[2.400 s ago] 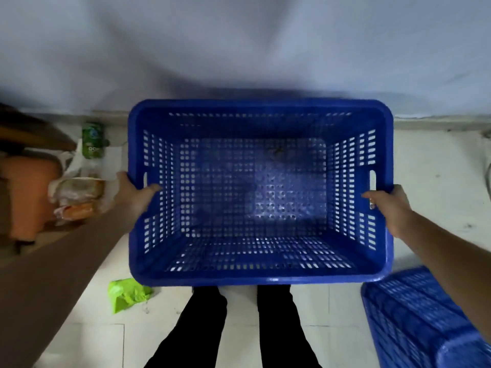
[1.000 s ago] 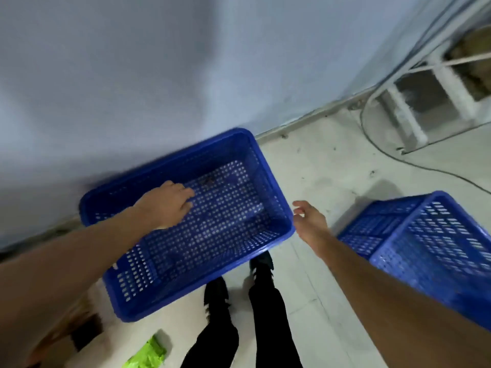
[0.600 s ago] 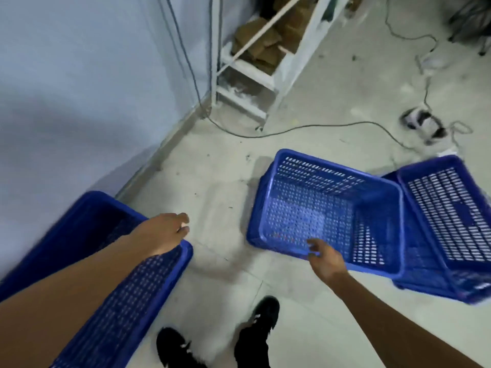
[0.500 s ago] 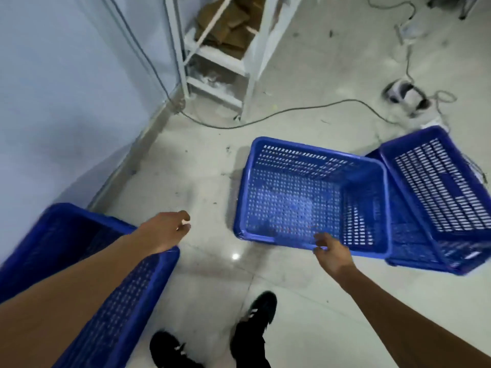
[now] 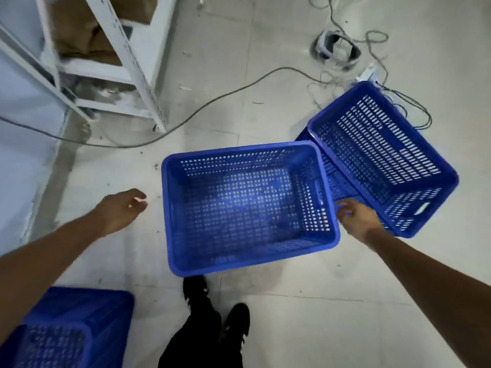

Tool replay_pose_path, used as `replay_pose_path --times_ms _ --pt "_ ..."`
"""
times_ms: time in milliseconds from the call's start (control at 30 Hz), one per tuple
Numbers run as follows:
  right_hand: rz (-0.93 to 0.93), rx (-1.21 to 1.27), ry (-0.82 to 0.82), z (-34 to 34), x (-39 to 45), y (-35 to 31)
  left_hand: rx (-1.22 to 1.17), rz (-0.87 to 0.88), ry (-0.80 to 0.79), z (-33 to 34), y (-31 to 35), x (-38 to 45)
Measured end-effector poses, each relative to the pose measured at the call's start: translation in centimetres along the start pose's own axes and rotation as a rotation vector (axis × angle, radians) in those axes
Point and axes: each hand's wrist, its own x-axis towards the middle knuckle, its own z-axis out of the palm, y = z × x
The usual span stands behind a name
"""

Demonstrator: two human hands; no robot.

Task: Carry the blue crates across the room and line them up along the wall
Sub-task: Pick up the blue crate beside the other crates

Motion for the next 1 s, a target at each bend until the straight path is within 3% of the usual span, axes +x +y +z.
replay_pose_path --times_ms 200,367,467,567,700,833,1000 --pt "0.102 0.006 -0.031 1.8 9.5 -0.9 -0.061 -0.151 -0.101 2.3 1.9 9.7" --pt "0.237 -0.036 -0.035 6.5 19.9 3.1 -0.18 -0.315 -0.153 8.9 0.1 16.3" --pt "0.289 -0.063 -0.076 9.3 23.4 4.1 -0.344 -0.332 0.044 14.9 -1.7 18.5" --pt "0.248 0.06 0.043 12.4 26.9 5.3 -0.261 -0.3 0.36 19.1 -3.7 19.1" --pt "0.205 0.132 0.155 14.6 30.0 10.4 -0.253 -0.267 0.4 18.9 -2.8 19.0" --pt "0.157 0.318 0.103 12.8 27.9 6.6 -0.296 -0.416 0.238 17.1 -1.4 19.1" --pt "0.184 0.463 0.017 9.7 27.2 5.0 -0.557 -0.498 -0.003 13.6 -1.6 18.6"
